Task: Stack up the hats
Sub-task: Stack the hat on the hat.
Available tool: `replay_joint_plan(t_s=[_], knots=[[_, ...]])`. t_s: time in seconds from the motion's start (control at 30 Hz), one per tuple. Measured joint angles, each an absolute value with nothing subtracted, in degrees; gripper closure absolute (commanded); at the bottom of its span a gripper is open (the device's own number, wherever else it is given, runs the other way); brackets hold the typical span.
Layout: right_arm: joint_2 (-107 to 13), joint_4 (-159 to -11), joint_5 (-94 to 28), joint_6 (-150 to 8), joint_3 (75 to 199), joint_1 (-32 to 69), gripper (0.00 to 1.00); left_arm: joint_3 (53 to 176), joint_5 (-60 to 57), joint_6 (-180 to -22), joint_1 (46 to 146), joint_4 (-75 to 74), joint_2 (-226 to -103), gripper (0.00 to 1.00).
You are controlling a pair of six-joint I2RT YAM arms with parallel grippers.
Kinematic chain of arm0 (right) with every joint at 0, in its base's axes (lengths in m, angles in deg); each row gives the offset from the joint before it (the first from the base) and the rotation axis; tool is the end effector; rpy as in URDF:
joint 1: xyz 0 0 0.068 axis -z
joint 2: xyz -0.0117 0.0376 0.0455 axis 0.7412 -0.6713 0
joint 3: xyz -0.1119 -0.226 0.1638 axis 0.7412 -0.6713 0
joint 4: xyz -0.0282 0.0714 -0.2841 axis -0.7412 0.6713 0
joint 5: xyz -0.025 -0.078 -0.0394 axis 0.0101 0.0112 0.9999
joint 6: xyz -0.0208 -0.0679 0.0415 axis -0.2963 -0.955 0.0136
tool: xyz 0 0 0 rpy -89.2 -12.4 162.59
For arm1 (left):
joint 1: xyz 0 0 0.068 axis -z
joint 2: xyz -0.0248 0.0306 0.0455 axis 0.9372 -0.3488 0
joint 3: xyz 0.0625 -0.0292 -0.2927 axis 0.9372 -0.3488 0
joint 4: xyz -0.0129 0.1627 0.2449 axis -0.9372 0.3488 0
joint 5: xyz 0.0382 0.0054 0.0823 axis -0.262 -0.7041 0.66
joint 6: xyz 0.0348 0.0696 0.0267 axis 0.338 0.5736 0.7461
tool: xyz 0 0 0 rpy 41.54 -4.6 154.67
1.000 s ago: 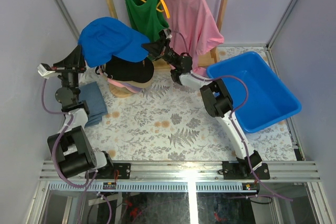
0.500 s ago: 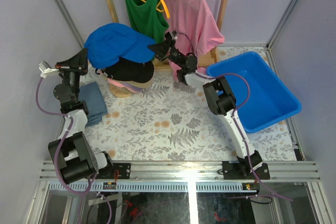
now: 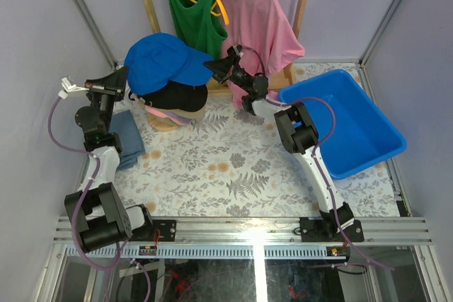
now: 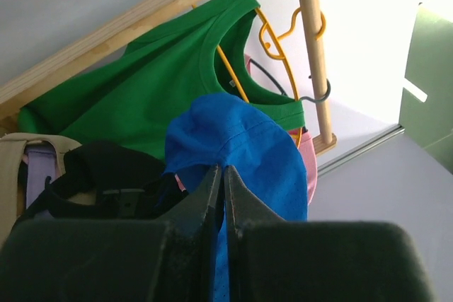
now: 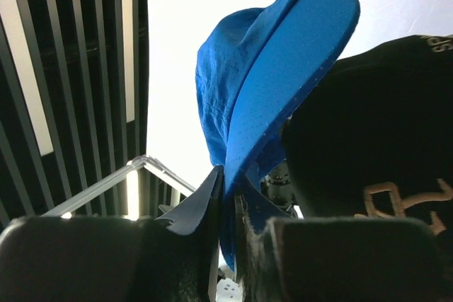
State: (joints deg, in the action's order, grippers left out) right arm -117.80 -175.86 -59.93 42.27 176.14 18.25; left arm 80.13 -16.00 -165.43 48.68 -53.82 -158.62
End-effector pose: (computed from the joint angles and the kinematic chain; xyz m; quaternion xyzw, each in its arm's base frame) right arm 0.5162 0.3404 0.2379 0.0126 0.4139 0.8987 0.1444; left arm 0.3049 0.0870 0.3490 -0.2903 0.4774 -0.4758 0.6793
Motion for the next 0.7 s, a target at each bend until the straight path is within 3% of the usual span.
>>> replay_joint_plan(t_s=[0.7], knots=[[-121.5, -165.7, -58.5, 42.1, 180.3, 19.4, 0.63, 82.6, -12.2, -149.0, 55.4, -40.0, -155.0, 1.00]])
